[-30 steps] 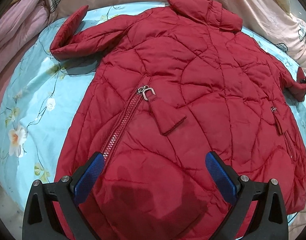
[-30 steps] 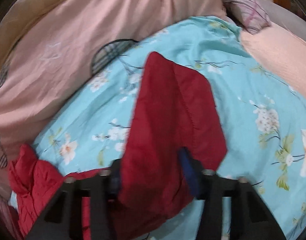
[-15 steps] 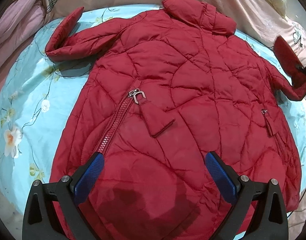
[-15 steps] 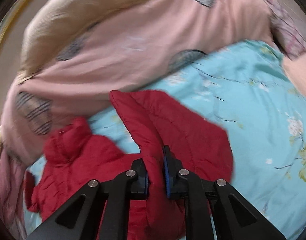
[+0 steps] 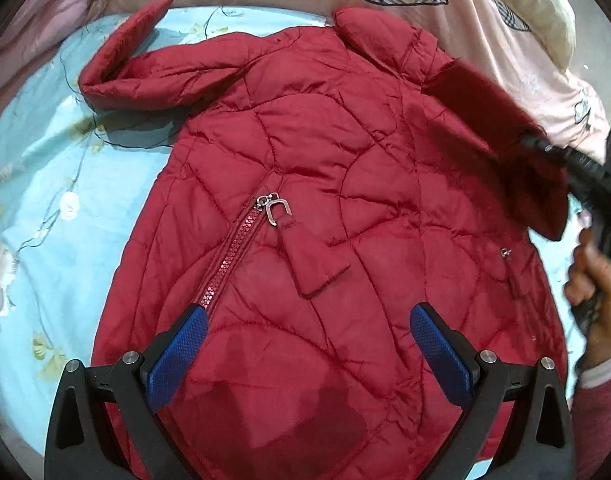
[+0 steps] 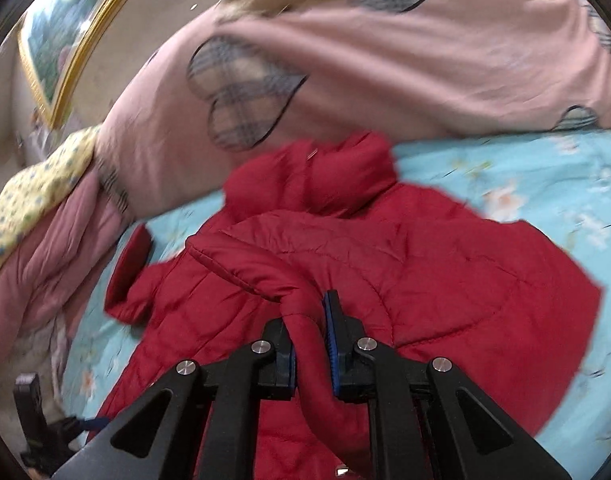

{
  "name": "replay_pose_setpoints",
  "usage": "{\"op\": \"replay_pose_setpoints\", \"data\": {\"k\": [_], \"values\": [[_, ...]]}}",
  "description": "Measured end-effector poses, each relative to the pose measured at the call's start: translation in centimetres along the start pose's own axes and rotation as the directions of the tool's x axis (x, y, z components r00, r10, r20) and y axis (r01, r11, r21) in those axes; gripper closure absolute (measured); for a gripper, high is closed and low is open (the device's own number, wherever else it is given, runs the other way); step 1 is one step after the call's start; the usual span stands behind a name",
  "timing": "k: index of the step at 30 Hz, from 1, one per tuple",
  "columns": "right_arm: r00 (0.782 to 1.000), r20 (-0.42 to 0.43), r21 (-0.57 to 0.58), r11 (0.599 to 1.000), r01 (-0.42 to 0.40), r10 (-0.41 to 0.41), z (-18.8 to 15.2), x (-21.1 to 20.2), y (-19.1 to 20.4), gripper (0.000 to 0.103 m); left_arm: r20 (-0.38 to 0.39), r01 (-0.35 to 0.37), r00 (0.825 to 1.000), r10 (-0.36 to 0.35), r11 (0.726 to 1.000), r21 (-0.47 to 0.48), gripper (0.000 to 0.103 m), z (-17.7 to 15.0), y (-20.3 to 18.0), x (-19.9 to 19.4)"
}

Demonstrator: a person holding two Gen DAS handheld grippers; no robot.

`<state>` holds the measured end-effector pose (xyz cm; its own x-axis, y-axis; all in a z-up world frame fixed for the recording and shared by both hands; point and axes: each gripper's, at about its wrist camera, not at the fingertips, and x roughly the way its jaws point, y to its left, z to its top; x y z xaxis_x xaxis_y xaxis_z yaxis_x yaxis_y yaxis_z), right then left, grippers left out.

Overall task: Fold large clothes
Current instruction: 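Carry the sleeve with the right tool across the coat back toward the left tool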

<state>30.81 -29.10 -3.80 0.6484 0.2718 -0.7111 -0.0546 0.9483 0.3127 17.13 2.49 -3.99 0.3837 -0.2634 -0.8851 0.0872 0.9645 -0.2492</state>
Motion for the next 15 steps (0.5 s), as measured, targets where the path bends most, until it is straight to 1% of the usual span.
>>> {"op": "replay_pose_setpoints", "data": {"k": [3, 6, 8, 9, 11, 13, 15], "values": [[0.998, -0.051, -0.039, 0.999, -0.037, 0.035, -1.1, 2.0, 1.5, 0.092, -0.009, 0.037, 0.999, -0.037, 0.999, -0.014, 0.001, 1.0, 0.9, 0.3], [0.994, -0.095, -0.103, 0.993, -0.061, 0.051, -2.0, 3.5, 3.1, 0.092, -0.020, 0.121, 0.992, -0.123, 0.991, -0.057, 0.001, 2.2, 2.0, 0.5], [0.990, -0.129, -0.152, 0.985, -0.075, 0.056, -2.8, 4.5, 4.1, 0.092, -0.026, 0.151, 0.988, -0.154, 0.985, -0.078, 0.001, 3.3, 2.7, 0.9], [0.989, -0.137, -0.166, 0.982, -0.085, 0.062, -3.1, 4.7, 4.4, 0.092, -0.026, 0.154, 0.987, -0.156, 0.985, -0.080, 0.001, 3.8, 3.0, 1.1], [0.981, -0.164, -0.196, 0.971, -0.135, 0.103, -3.7, 5.3, 5.0, 0.092, -0.021, 0.172, 0.984, -0.174, 0.981, -0.084, 0.001, 5.0, 3.4, 1.5], [0.971, -0.189, -0.228, 0.955, -0.190, 0.148, -4.2, 5.6, 5.7, 0.092, -0.031, 0.233, 0.971, -0.238, 0.966, -0.110, 0.001, 6.6, 4.0, 2.1], [0.964, -0.213, -0.272, 0.938, -0.214, 0.158, -4.7, 5.9, 6.3, 0.092, -0.034, 0.292, 0.954, -0.299, 0.946, -0.140, 0.001, 8.5, 4.6, 3.0]]}}
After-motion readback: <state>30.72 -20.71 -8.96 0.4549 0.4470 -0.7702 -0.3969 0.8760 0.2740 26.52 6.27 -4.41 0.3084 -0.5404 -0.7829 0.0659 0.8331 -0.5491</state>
